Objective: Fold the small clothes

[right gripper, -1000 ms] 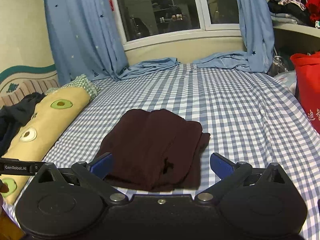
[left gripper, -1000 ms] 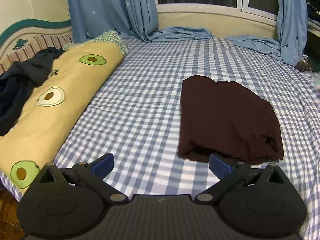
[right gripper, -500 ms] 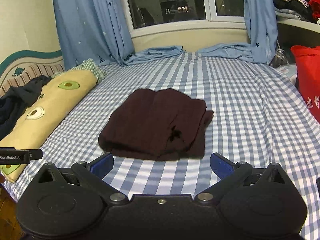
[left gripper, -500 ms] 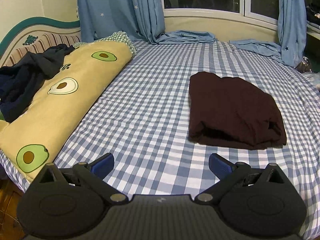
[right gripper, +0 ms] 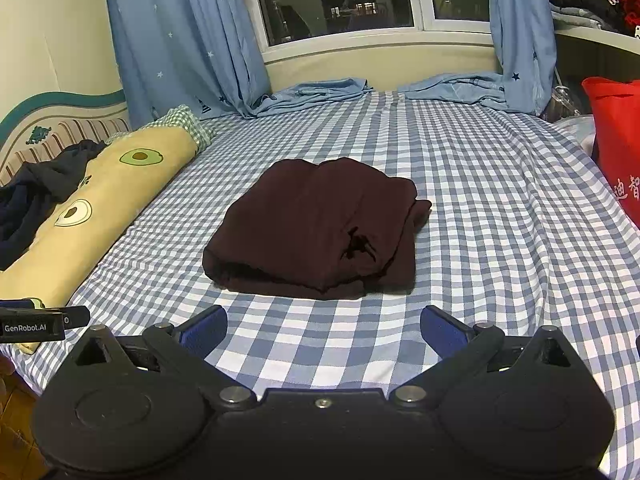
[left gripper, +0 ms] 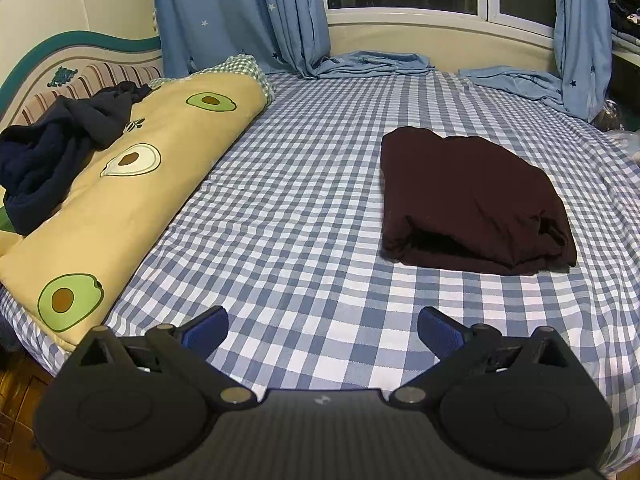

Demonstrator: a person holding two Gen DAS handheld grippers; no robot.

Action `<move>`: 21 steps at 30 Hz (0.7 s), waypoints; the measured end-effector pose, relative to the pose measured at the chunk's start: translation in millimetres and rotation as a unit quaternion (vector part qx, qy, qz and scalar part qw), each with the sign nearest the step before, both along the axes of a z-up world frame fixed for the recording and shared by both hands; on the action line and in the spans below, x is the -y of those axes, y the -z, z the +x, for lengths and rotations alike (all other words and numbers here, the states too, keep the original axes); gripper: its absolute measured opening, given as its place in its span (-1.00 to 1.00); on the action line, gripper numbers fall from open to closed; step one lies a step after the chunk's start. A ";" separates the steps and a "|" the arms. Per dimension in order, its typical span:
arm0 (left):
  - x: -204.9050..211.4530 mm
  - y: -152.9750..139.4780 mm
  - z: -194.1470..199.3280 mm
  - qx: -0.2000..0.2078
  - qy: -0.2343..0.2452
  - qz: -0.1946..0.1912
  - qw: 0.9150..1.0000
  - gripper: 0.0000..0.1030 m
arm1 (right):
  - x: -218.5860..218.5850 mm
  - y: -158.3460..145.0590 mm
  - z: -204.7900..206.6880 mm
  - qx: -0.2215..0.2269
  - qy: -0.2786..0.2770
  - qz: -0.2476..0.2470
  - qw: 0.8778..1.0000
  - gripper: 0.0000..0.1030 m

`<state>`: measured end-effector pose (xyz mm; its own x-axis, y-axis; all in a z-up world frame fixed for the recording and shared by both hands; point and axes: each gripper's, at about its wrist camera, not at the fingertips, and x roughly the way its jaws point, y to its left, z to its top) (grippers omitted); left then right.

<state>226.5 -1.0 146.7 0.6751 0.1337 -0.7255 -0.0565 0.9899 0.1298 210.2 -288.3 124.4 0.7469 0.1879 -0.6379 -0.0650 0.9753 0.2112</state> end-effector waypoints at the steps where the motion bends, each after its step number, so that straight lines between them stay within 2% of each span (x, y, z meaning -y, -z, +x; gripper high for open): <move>1: -0.2 0.2 -0.3 0.000 0.000 0.000 1.000 0.99 | 0.0 0.1 -0.1 0.000 0.000 0.000 1.000 0.99; 21: -1.4 0.7 1.8 -0.002 -0.002 -0.001 1.000 0.99 | -1.8 1.0 0.9 0.000 -0.001 -0.001 1.000 0.99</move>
<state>228.3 0.4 146.1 0.6713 0.1344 -0.7290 -0.0595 0.9900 0.1277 211.1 -286.5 123.4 0.7468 0.1872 -0.6382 -0.0665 0.9758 0.2084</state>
